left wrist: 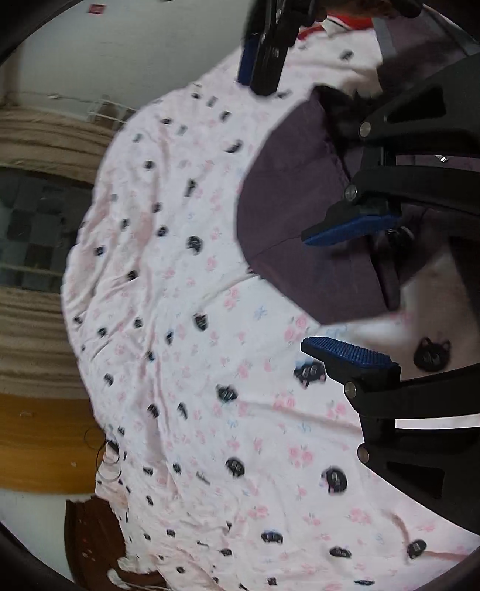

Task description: Fold clothes

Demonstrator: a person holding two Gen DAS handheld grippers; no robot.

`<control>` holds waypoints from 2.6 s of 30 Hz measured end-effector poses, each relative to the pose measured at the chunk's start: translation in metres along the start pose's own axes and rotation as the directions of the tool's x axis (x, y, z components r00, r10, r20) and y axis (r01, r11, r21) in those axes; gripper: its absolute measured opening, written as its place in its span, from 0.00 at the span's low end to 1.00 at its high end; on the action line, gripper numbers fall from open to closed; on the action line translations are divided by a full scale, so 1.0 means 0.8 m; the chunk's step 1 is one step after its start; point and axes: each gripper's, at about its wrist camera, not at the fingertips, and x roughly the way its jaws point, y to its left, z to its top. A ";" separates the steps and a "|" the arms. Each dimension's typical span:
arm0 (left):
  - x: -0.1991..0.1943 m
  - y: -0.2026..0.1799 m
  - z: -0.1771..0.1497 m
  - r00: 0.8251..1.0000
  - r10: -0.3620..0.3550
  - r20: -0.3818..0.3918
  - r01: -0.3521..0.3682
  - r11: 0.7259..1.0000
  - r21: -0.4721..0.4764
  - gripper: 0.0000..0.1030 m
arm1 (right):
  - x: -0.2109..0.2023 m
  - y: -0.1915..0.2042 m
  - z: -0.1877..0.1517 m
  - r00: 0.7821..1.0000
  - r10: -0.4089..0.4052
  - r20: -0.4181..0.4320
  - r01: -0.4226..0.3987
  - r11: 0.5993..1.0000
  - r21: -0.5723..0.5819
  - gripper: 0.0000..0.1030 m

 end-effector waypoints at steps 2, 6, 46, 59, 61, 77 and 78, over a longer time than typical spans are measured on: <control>0.017 -0.010 -0.006 0.999 0.007 -0.039 -0.006 1.000 0.020 0.45 | 0.032 0.011 -0.002 0.998 -0.002 -0.064 0.001 1.000 -0.023 0.48; 0.050 -0.020 -0.026 0.992 0.066 -0.111 -0.057 0.995 0.086 0.45 | 0.106 0.010 -0.019 0.970 -0.057 -0.236 0.050 0.998 -0.035 0.35; 0.002 -0.001 -0.039 0.996 0.050 -0.075 -0.050 0.999 0.011 0.54 | 0.056 0.017 -0.080 0.982 0.039 -0.187 -0.057 0.994 -0.092 0.55; -0.107 0.052 -0.087 0.995 0.097 -0.038 -0.099 0.994 -0.055 0.54 | -0.042 0.028 -0.124 0.989 0.083 -0.125 -0.089 0.995 -0.043 0.55; -0.128 0.066 -0.111 0.993 0.117 -0.033 -0.119 0.990 -0.081 0.54 | -0.059 0.043 -0.141 0.989 0.092 -0.117 -0.099 0.994 -0.054 0.56; -0.273 0.161 -0.278 0.950 0.308 0.055 -0.261 0.875 -0.407 0.71 | -0.110 0.177 -0.260 0.983 0.119 -0.138 -0.145 0.971 -0.191 0.58; -0.276 0.172 -0.284 0.949 0.311 0.053 -0.259 0.864 -0.431 0.71 | -0.112 0.182 -0.265 0.983 0.119 -0.141 -0.145 0.969 -0.199 0.58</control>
